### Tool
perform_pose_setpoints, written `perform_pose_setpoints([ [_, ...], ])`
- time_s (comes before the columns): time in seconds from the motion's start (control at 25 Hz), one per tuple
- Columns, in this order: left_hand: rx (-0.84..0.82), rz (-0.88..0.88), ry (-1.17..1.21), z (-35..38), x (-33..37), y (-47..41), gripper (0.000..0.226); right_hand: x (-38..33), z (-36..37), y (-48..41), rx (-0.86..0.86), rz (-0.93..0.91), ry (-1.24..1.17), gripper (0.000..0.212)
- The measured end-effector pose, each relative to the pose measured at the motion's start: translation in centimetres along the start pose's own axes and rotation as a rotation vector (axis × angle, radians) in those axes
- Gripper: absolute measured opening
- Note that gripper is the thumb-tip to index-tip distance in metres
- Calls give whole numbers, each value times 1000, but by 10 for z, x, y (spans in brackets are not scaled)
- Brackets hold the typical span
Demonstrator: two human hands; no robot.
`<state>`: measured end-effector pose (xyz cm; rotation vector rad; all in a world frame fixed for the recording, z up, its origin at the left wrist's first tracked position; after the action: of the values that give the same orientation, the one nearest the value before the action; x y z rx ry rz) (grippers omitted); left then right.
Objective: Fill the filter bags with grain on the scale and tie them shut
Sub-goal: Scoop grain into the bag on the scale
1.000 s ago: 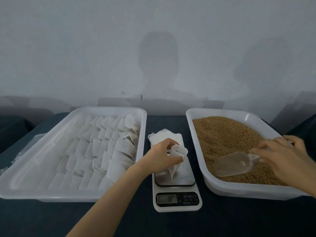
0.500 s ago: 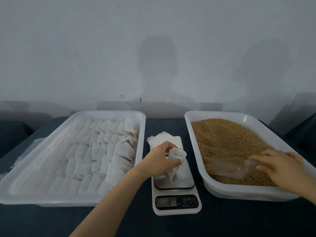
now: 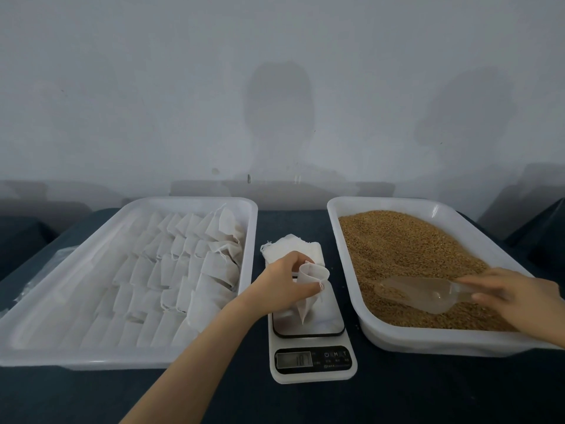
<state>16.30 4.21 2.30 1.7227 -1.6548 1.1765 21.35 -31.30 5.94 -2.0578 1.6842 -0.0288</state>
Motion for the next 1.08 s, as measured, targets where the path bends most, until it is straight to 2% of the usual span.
perform_pose_setpoints([
  [0.24, -7, -6, -3, 1, -1, 0, 43, -3, -7, -1, -5, 8, -46, 32],
  [0.44, -9, -13, 3, 2, -2, -1, 43, -33, -28, -7, 6, -11, -120, 32],
  [0.8, -16, -40, 4, 3, -4, -1, 43, -135, -40, -28, -51, -254, -181, 32],
  [1.08, -20, -35, 13, 3, -1, -1, 46, -171, -40, -45, -14, -424, 14, 29],
])
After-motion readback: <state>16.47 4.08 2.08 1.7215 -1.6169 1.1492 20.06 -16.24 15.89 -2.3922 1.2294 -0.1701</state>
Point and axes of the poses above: each hand's wrist, its own y-axis away from the middle knuckle, its own z-axis out of the palm, x = y × z, the point moved 10 cm from there along -y, towards the middle knuckle, and after that the axes turned 15 degrees about x, right-handed, at the moved point
